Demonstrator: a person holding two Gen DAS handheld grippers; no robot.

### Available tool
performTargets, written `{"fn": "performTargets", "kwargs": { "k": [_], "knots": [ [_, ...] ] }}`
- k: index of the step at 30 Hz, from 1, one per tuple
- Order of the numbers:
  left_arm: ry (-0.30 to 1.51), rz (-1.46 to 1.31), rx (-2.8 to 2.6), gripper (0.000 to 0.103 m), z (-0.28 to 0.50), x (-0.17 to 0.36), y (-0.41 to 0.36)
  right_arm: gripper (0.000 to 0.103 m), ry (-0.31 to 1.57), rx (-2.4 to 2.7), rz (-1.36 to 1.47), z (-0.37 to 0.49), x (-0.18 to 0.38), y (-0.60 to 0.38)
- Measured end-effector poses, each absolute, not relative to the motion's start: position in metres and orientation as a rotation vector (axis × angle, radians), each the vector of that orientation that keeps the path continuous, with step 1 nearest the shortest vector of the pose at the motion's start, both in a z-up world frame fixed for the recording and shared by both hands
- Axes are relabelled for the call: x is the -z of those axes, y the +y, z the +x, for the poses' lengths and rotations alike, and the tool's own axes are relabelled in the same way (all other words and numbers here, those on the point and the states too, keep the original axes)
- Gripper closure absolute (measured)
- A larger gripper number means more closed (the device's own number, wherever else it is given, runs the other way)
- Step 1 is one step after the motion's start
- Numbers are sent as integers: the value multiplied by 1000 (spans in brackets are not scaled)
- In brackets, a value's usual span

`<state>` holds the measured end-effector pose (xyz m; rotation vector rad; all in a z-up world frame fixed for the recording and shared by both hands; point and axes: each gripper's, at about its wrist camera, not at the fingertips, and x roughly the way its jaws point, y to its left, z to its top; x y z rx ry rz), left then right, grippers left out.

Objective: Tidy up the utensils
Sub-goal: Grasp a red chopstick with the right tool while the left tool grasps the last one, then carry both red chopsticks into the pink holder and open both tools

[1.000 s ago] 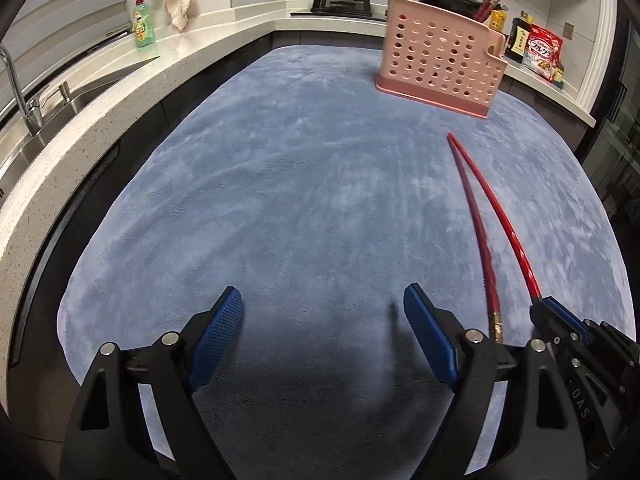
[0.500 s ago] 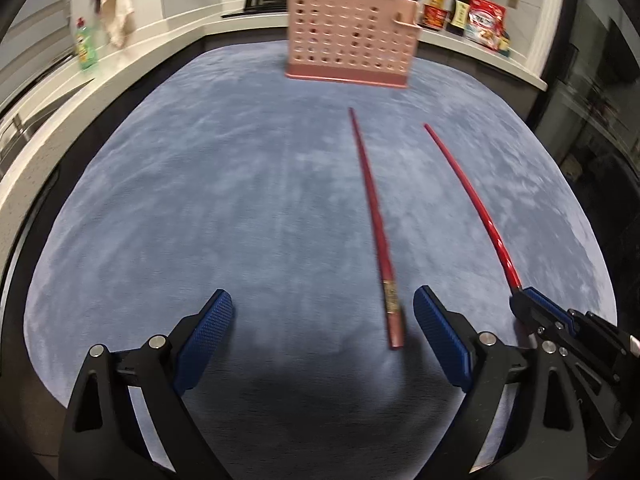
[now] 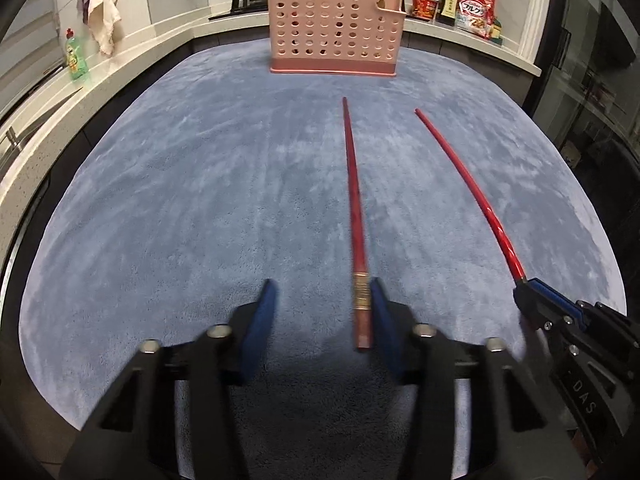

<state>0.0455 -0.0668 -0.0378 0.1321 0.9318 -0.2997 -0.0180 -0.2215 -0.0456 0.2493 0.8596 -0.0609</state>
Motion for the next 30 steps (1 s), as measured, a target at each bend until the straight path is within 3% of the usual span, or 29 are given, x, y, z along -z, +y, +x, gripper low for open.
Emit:
{"fn": "performTargets", "kwargs": {
  "k": [7,22,30],
  "knots": [
    [932,138,337,93,42,37,-69,96,860,62,247,-18,46,-221],
    [1002,60,362,96,42,27,-59,96,830,58,246,-25,30,-220],
    [970,-6,377,96,41,-9,-47,96,762,44,250,-31,-5,-226]
  ]
}}
